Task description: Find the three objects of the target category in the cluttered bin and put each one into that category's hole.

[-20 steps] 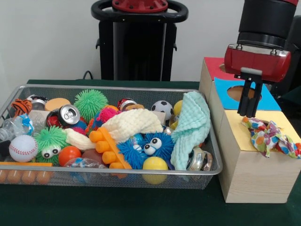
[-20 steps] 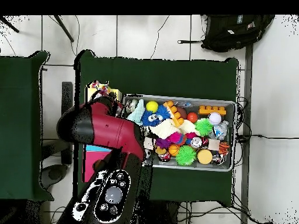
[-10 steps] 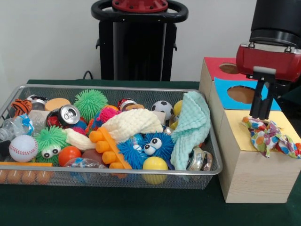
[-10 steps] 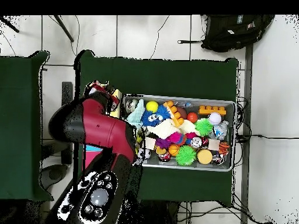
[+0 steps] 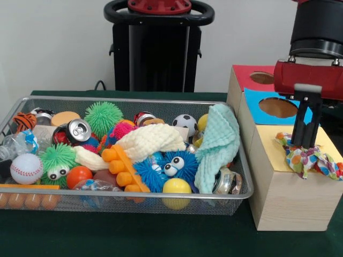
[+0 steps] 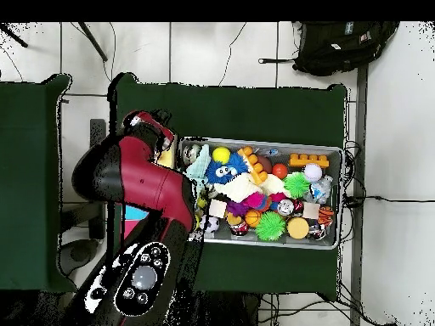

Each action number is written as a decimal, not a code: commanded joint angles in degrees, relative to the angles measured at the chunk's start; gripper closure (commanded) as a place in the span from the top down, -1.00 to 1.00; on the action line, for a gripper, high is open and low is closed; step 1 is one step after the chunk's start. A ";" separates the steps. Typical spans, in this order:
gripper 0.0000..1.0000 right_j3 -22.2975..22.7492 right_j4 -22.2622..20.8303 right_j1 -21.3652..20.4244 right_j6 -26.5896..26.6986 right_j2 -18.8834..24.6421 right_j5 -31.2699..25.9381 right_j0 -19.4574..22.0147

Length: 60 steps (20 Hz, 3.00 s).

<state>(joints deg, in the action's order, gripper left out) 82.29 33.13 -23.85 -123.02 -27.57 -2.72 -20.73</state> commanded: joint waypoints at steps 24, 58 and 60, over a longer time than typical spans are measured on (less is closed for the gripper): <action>-1.00 0.27 3.59 3.79 -13.82 10.43 5.93 3.16; -1.00 3.62 2.61 -2.84 -10.81 10.64 -12.63 4.38; -1.00 3.19 1.83 -3.43 -10.93 8.99 -15.36 4.10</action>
<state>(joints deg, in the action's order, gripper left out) 81.37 34.56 -24.62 -123.02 -16.78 -7.13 -16.77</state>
